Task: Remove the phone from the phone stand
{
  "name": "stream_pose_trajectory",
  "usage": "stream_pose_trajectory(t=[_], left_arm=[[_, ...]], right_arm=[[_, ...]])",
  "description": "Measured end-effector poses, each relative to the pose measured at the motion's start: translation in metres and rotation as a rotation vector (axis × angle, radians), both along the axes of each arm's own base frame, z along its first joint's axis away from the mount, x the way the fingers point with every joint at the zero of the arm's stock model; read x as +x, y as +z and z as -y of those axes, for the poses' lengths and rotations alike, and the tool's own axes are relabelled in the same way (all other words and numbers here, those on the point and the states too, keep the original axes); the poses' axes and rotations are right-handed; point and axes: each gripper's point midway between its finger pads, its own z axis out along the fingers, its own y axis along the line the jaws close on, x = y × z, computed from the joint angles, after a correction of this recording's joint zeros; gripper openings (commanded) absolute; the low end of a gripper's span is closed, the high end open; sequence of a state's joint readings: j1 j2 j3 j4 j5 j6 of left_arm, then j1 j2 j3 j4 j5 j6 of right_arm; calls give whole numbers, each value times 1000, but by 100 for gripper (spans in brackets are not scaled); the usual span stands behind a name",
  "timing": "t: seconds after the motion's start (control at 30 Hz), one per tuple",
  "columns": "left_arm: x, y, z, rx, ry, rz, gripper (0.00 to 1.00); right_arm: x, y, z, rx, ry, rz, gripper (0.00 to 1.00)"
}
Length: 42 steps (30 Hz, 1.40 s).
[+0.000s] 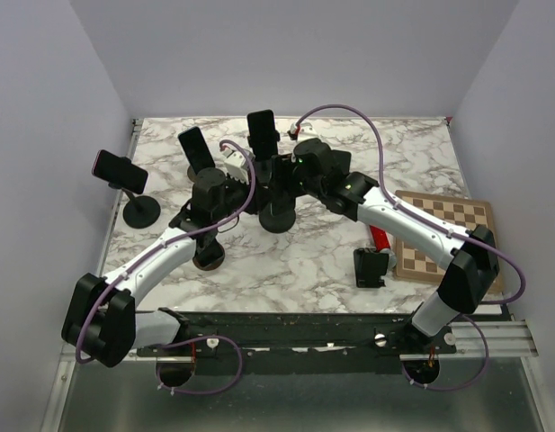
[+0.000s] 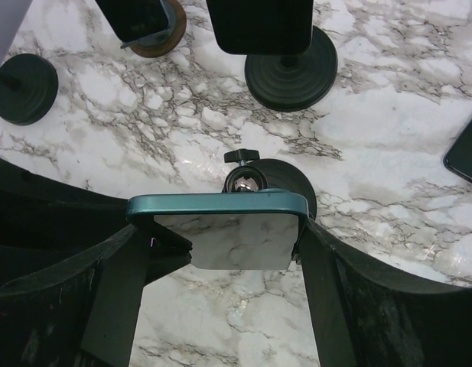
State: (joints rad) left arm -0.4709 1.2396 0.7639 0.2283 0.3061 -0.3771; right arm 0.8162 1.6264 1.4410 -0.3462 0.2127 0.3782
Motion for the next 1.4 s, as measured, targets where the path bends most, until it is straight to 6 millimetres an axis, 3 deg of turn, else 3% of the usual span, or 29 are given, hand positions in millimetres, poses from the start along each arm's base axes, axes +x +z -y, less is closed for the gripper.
stream_pose_trajectory(t=[0.1, 0.27, 0.43, 0.53, 0.67, 1.0, 1.13, 1.4], left_arm=[[-1, 1, 5, 10, -39, 8, 20], [-4, -1, 6, 36, -79, 15, 37], [-5, -2, 7, 63, -105, 19, 39], [-5, -2, 7, 72, -114, 18, 47], [-9, -9, 9, 85, -139, -4, 51], [-10, -17, 8, 107, -153, -17, 27], [-10, -17, 7, 106, -161, -16, 7], [-17, -18, 9, 113, -237, 4, 0]], right_arm=[[1, 1, 0, -4, 3, 4, 1], [2, -1, 1, -26, 10, 5, 1], [1, -1, 1, -32, 15, 6, 0], [2, -1, 2, -33, 14, 7, 1], [3, -1, 2, -36, 18, 7, 1], [2, -1, 0, -37, 38, 7, 1], [2, -1, 0, -45, 45, 13, 1], [1, -4, 6, -54, 166, 54, 1]])
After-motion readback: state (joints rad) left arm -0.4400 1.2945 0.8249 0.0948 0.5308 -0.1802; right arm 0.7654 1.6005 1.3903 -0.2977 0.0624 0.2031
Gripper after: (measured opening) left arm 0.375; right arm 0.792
